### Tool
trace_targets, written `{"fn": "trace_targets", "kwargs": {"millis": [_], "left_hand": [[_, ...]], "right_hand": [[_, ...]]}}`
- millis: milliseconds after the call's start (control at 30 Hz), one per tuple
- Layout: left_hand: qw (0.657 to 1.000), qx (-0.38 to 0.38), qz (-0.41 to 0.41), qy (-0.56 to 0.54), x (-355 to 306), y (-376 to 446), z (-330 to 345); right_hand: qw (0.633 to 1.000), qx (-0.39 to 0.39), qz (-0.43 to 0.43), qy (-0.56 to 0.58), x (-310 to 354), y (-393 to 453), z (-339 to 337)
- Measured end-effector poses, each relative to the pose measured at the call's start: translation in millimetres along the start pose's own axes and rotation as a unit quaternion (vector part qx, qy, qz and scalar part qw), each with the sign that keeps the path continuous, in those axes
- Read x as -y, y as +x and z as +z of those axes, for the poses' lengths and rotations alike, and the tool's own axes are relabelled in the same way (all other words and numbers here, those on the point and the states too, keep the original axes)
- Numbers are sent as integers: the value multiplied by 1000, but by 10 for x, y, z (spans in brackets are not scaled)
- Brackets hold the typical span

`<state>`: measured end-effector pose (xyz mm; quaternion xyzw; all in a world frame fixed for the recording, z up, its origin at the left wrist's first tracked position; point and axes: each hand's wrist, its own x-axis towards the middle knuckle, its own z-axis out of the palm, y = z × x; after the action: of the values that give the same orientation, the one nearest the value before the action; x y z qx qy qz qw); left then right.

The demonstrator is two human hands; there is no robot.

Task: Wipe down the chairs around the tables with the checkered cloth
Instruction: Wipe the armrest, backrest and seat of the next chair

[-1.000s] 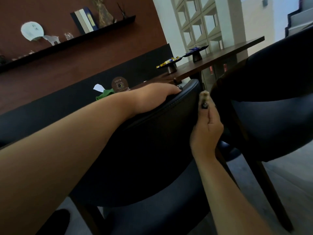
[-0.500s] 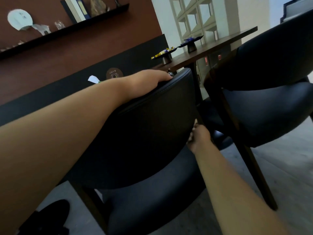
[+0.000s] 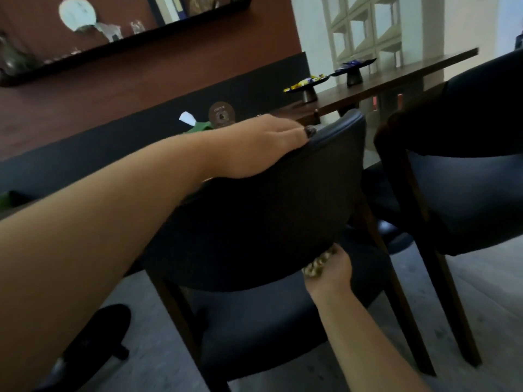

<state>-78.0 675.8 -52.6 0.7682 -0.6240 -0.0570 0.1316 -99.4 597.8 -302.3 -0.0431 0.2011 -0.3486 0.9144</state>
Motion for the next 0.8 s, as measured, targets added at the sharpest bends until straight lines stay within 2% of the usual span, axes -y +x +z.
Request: {"fn": "trace_targets", "kwargs": {"millis": [100,233,333,500,600,700,733,800], "left_hand": [[999,-6,-2,47,365,-497,-100],[996,-63,-15,56,890,-995,-95],[990,-127,15,54,1032,-1065,-22],[986,-153,5,71,1110,-1028,26],[981,-175,7,88,1129,-1047,58],[970,-221,43,91,1166,-1082,104],[970,-229,50,65,1212,-1092,96],[972,-232,24,-13,1394,-1122,17]], "right_hand": [[999,-28,-10,-14,-300,-94,-9],[998,-57,7,27,-672,-262,49],[994,-74,33,66,-1018,-378,154],[991,-79,68,81,-1468,-502,388],[993,-31,102,-45,-1536,-588,323],[978,8,128,-166,-1348,-793,95],[970,30,115,-214,-1223,-900,12],[932,73,22,-355,-930,-1138,-64]]}}
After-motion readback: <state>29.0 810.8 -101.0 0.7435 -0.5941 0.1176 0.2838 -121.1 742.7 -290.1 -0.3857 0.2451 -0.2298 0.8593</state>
